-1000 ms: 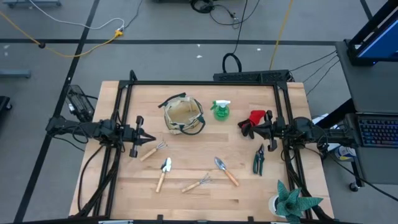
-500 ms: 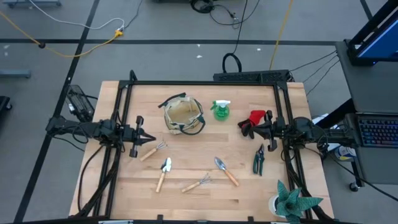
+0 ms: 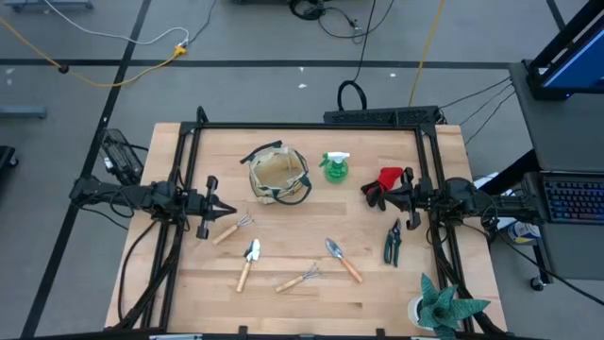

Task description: Pick & Place Garden tools in Gardening bag

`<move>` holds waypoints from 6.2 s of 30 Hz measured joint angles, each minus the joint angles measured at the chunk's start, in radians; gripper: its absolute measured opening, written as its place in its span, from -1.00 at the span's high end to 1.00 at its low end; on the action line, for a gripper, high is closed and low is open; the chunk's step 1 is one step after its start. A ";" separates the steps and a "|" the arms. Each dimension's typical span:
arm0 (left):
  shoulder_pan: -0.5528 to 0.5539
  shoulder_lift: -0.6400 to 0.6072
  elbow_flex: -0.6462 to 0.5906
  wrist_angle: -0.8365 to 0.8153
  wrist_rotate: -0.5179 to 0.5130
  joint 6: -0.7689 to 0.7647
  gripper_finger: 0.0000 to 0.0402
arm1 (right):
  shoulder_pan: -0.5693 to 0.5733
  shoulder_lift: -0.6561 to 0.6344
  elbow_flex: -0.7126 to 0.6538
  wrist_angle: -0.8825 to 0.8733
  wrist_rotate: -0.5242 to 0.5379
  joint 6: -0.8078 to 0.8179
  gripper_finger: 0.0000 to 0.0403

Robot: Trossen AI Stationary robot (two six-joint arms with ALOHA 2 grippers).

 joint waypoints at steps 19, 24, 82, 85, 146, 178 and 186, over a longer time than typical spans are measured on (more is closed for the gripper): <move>0.000 0.000 0.000 0.000 0.000 0.000 0.88 | 0.000 0.000 0.000 0.000 0.000 0.000 0.98; 0.000 0.000 0.000 0.000 0.000 0.000 0.88 | 0.000 0.000 0.000 0.000 0.000 0.000 0.98; 0.000 0.000 0.000 0.000 0.000 0.000 0.88 | 0.000 0.000 0.000 0.002 0.000 -0.004 0.98; 0.000 0.000 0.000 0.000 0.000 0.000 0.88 | 0.000 0.000 0.000 0.004 0.000 -0.040 0.98; -0.001 0.001 0.009 0.235 -0.269 -0.229 0.88 | 0.002 0.370 0.000 0.429 0.157 -0.175 0.29; 0.069 0.523 0.547 -0.123 -0.454 -0.099 0.22 | -0.261 0.992 0.658 0.097 0.024 -0.426 0.26; 0.121 0.617 0.547 -0.127 -0.452 -0.132 0.22 | -0.412 1.136 0.668 0.121 -0.058 -0.389 0.26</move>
